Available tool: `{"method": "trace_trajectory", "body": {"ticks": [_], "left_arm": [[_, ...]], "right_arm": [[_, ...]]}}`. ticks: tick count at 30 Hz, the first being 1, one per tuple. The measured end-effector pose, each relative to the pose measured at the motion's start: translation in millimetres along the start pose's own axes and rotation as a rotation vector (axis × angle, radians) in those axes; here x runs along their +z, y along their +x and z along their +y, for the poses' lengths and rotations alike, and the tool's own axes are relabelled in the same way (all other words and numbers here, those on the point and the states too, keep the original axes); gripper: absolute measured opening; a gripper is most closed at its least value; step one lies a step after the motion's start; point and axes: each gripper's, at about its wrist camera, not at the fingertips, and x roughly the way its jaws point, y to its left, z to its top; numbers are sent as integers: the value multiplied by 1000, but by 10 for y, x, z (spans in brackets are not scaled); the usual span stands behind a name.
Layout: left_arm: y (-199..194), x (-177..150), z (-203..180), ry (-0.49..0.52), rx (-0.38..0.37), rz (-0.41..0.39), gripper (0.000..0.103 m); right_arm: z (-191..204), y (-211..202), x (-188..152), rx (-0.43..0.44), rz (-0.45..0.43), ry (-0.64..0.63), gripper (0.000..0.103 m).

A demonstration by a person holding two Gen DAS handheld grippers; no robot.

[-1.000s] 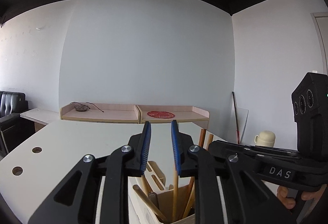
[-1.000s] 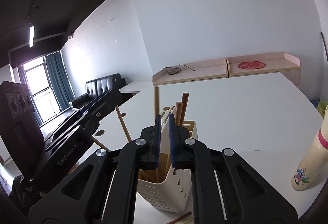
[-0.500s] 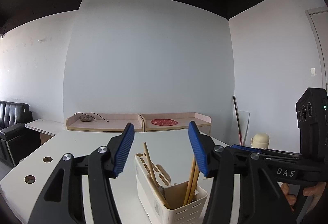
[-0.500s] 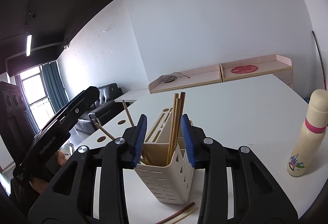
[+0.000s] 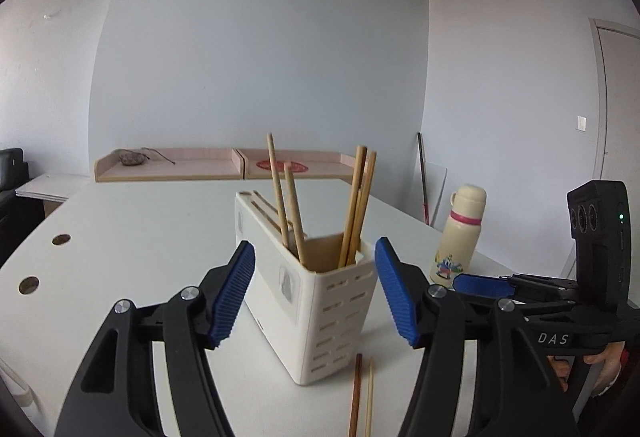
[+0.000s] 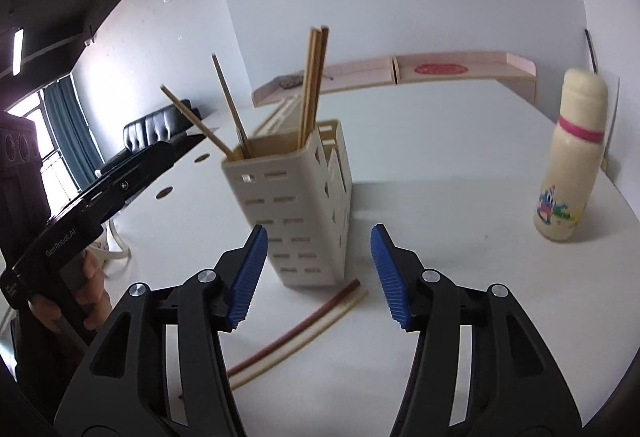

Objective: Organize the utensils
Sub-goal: 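Withdraw both tools and move them down to the last two chopsticks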

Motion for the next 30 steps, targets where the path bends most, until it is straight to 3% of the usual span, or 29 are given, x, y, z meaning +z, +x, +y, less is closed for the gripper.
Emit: {"method": "trace_trajectory", "body": {"ticks": [5, 10, 15, 20, 30], "left_arm": [[113, -301, 15, 60, -63, 87, 62], [317, -552, -98, 152, -110, 214, 62], [540, -759, -100, 147, -150, 358, 61], [808, -953, -43, 104, -146, 511, 48], [942, -1129, -23, 55, -166, 603, 45]], "right_arm": [[-67, 189, -340, -26, 126, 37, 54], [62, 258, -592, -68, 199, -22, 54], [258, 258, -807, -58, 254, -79, 55], [630, 286, -1014, -5, 297, -184, 55], [958, 466, -1147, -12, 356, -269, 56]]}}
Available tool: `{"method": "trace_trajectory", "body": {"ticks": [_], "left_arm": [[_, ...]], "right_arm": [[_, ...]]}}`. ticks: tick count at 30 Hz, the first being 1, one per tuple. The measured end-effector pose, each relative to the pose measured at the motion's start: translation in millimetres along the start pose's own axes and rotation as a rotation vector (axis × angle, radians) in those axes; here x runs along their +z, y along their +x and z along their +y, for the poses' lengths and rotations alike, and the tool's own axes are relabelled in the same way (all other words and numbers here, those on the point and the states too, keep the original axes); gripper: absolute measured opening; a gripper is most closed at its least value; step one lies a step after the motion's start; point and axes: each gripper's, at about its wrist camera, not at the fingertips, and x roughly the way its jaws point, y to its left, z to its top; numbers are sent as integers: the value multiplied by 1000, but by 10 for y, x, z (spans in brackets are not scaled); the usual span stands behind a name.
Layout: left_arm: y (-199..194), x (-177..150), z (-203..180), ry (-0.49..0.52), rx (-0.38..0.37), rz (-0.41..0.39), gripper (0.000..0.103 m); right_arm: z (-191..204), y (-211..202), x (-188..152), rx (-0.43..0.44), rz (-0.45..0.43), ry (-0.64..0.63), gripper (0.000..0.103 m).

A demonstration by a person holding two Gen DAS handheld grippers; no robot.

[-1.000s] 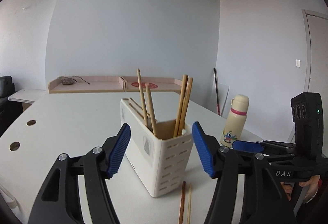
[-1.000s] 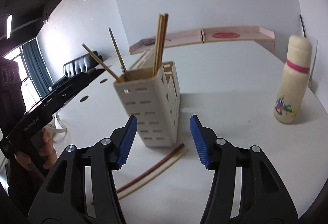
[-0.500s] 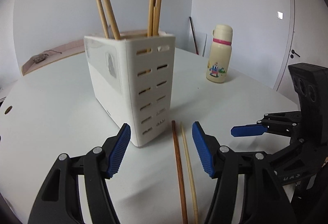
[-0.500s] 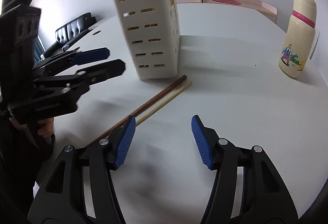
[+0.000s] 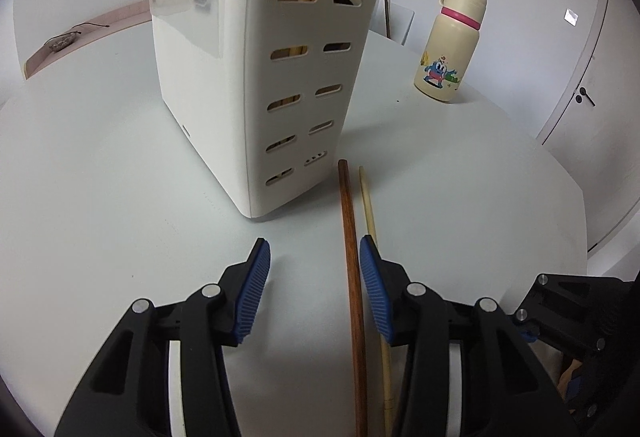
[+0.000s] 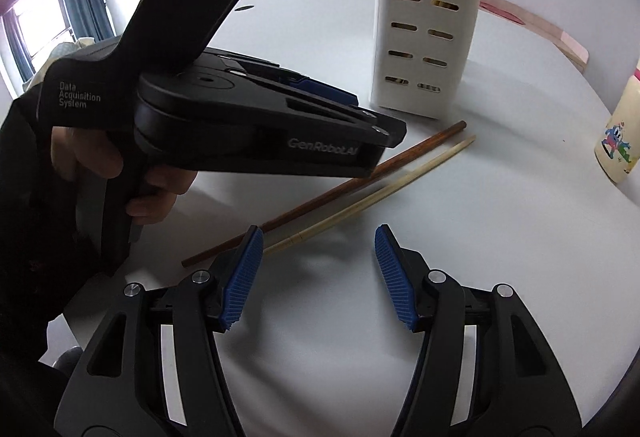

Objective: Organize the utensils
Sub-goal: 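Withdraw both tools and move them down to the last two chopsticks, then grasp the dark brown chopstick with the left tool while the right tool grasps the light one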

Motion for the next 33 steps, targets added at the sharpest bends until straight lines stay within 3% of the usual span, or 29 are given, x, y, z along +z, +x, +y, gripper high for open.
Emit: {"method": "trace_trajectory", "body": {"ticks": [14, 20, 25, 27, 33], "left_arm": [[103, -34, -61, 17, 12, 52, 37], [103, -28, 15, 4, 14, 49, 30], [99, -27, 98, -23, 5, 45, 23], [104, -29, 111, -25, 10, 44, 21], [63, -30, 106, -9, -4, 21, 20]], "right_arm": [[166, 79, -15, -74, 26, -17, 55], [10, 31, -43, -114, 35, 44, 41], [-173, -31, -94, -130, 39, 103, 39], [-241, -51, -104, -134, 39, 124, 30], [-341, -47, -108, -145, 35, 152, 28]]}}
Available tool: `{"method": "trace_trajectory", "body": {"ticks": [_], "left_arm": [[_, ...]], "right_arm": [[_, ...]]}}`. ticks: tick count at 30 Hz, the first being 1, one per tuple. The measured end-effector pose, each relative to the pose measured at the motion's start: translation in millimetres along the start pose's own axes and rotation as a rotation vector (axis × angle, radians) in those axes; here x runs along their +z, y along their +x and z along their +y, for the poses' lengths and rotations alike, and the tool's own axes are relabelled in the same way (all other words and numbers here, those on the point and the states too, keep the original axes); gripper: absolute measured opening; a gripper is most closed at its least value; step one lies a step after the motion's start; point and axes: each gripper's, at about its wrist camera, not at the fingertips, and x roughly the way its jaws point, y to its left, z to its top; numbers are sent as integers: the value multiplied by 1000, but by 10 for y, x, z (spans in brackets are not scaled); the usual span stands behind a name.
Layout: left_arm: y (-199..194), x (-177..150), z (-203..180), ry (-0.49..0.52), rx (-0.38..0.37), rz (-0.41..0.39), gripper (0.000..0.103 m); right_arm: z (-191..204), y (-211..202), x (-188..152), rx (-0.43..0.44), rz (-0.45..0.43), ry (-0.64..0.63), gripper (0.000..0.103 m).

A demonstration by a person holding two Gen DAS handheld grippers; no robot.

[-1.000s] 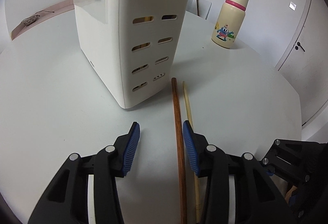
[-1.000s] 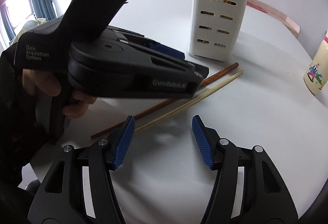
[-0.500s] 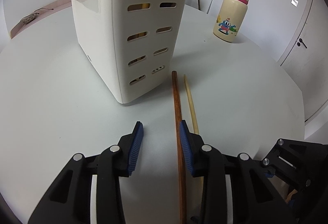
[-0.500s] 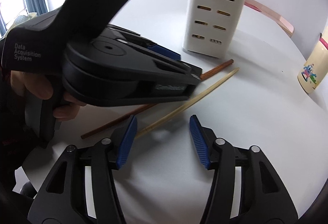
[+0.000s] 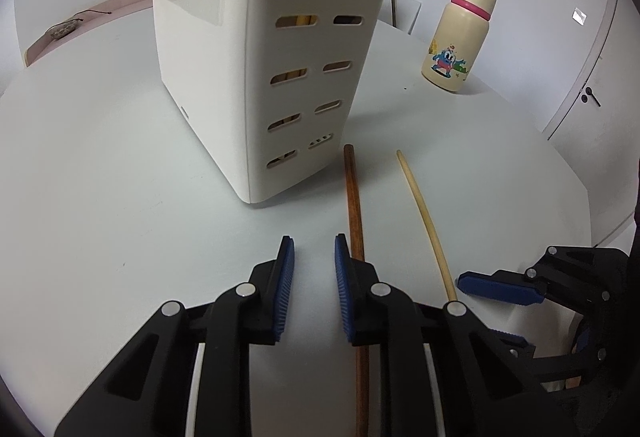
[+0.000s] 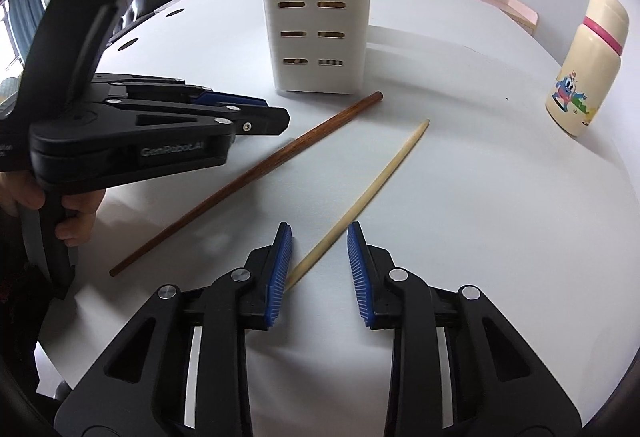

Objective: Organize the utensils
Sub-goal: 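Grasp the dark brown chopstick with the left tool while the right tool grasps the light one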

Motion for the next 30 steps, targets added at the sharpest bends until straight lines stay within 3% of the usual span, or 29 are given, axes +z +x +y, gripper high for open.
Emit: {"method": "trace_trajectory", "body": {"ticks": [5, 13, 21, 24, 26, 30], "left_arm": [[-73, 10, -88, 57, -35, -44, 20], [74, 25, -141, 94, -15, 13, 23], [152, 31, -177, 116, 14, 37, 25], [170, 46, -173, 117, 28, 35, 20], [169, 42, -144, 104, 27, 34, 10], [135, 6, -77, 85, -2, 27, 7]], "right_arm": [[-58, 56, 4, 7, -3, 13, 28], [-76, 64, -19, -19, -4, 21, 28], [-253, 49, -27, -40, -6, 52, 19], [-333, 47, -23, -44, -3, 61, 16], [-385, 46, -18, -44, 3, 61, 15], [-517, 25, -32, -22, 13, 59, 15]]}}
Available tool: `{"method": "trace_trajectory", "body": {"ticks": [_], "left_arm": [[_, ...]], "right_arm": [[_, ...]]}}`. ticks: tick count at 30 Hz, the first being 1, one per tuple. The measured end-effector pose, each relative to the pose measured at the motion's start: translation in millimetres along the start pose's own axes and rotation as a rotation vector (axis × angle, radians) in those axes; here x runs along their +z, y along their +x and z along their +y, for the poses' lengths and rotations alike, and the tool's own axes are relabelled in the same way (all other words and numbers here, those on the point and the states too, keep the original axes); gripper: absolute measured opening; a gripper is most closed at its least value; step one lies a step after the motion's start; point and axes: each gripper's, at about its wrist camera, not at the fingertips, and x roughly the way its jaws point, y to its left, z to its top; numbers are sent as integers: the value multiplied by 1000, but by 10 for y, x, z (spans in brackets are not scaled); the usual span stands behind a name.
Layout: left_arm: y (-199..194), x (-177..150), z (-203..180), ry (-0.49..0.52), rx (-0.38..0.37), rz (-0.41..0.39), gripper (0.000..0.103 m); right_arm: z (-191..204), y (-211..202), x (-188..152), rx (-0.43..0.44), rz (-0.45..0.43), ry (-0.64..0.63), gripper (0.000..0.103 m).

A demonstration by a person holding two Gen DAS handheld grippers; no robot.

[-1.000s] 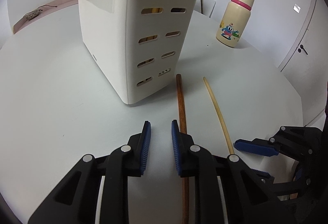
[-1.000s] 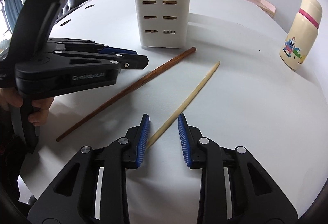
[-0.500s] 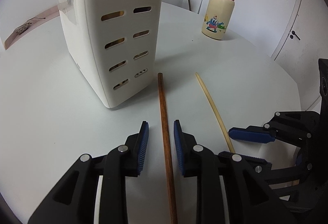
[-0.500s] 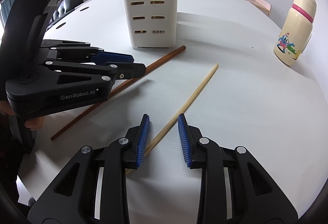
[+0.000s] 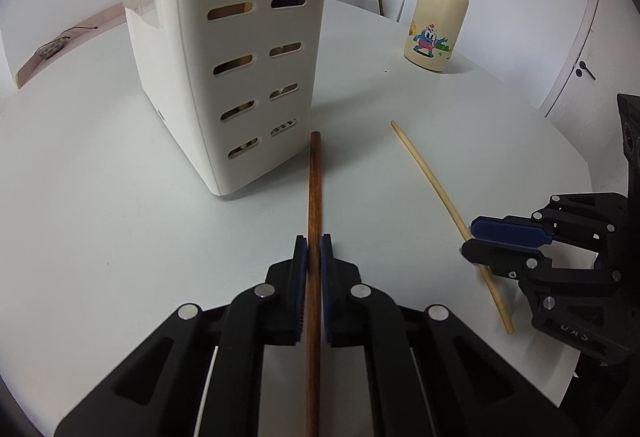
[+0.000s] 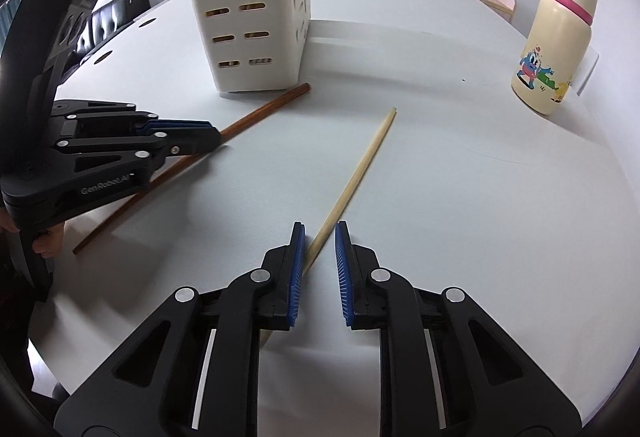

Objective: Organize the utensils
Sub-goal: 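Grasp the dark brown chopstick with the left tool while the right tool grasps the light one, then lift both held chopsticks up toward the holder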

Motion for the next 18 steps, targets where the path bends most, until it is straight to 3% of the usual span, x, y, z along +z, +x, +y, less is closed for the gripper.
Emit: {"method": "trace_trajectory", "body": {"ticks": [5, 13, 16, 18], "left_arm": [[-63, -73, -1, -23, 20, 15, 7], [-138, -162, 17, -111, 55, 27, 7], [-115, -127, -48, -92, 93, 29, 7], [-102, -80, -71, -84, 95, 27, 7]], "right_arm": [[-188, -7, 18, -15, 26, -20, 13], [-493, 58, 210, 39, 89, 2, 13], [-552, 123, 351, 69, 91, 20, 16], [-576, 201, 450, 78, 101, 39, 23]]}}
